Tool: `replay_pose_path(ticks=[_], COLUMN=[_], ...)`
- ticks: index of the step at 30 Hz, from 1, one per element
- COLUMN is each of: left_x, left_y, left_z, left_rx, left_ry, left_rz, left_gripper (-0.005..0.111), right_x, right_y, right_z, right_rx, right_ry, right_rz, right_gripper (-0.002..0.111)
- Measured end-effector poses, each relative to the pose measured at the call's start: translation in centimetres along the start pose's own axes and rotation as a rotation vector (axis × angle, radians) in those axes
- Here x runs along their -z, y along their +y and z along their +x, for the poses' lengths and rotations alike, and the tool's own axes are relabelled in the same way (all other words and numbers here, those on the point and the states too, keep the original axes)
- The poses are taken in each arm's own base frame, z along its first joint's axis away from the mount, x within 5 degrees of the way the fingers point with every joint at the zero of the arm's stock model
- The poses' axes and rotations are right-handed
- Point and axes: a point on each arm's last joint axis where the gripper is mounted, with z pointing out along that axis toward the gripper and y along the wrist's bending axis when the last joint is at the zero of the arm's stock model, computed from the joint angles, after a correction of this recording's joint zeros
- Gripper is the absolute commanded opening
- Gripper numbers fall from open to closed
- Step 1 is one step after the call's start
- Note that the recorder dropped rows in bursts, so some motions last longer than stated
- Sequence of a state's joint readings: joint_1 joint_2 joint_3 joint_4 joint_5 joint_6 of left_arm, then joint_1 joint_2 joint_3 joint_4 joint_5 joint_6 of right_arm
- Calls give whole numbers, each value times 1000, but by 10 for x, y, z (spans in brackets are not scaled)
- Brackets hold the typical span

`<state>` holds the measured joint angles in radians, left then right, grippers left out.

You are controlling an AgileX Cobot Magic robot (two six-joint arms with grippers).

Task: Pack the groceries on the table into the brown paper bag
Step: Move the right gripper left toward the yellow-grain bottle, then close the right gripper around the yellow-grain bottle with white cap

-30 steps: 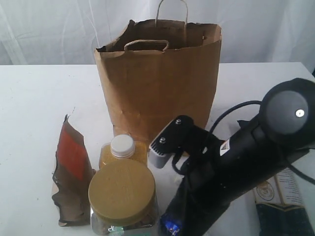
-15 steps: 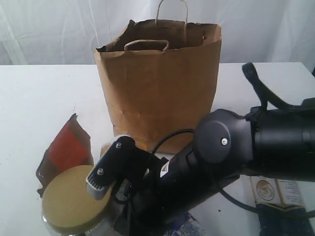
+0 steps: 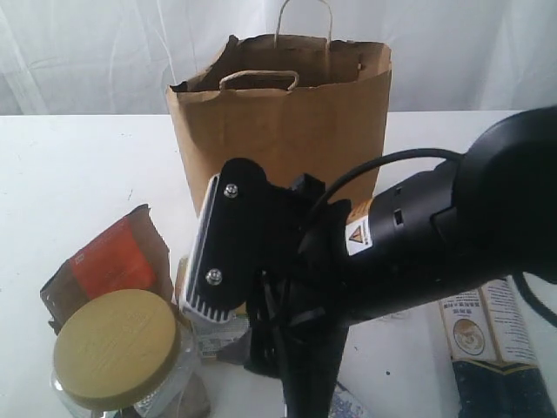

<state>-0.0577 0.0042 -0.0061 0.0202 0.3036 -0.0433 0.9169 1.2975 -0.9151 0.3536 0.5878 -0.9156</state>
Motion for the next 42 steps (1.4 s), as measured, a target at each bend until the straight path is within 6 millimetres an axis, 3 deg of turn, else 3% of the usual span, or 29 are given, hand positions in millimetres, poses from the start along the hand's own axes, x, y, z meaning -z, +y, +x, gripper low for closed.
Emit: replay_pose_path(ticks=[3, 11, 19, 24, 29, 35, 42], left_x=[0, 0, 0, 0, 0, 0, 0], left_y=[0, 0, 0, 0, 0, 0, 0], left_z=[0, 0, 0, 0, 0, 0, 0], left_rx=[0, 0, 0, 0, 0, 0, 0], left_ry=[0, 0, 0, 0, 0, 0, 0], left_rz=[0, 0, 0, 0, 0, 0, 0], left_gripper=[0, 0, 0, 0, 0, 0, 0], right_x=[1, 2, 9, 9, -15, -49, -51], right_y=[-5, -10, -3, -26, -47, -47, -47], right_z=[-4, -14, -19, -29, -22, -9, -8], right_rx=[3, -130, -348, -288, -230, -18, 40], right_ry=[-41, -166, -95, -40, 89, 198, 208], right_rz=[59, 105, -39, 39, 59, -24, -33], right_gripper=[95, 96, 96, 96, 96, 96, 96])
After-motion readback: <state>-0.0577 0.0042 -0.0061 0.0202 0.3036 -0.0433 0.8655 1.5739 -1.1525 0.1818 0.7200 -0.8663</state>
